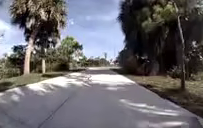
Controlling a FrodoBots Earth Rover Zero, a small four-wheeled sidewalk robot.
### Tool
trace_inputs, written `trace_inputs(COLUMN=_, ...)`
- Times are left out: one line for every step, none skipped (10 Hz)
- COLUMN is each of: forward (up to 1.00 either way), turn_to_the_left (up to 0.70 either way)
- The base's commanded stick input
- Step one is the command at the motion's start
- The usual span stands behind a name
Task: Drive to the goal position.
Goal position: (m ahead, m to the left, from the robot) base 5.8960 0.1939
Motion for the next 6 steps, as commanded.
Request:
trace_inputs(forward=0.85, turn_to_the_left=0.0)
trace_inputs(forward=0.85, turn_to_the_left=0.0)
trace_inputs(forward=0.85, turn_to_the_left=0.0)
trace_inputs(forward=0.85, turn_to_the_left=0.0)
trace_inputs(forward=0.85, turn_to_the_left=0.0)
trace_inputs(forward=0.85, turn_to_the_left=0.0)
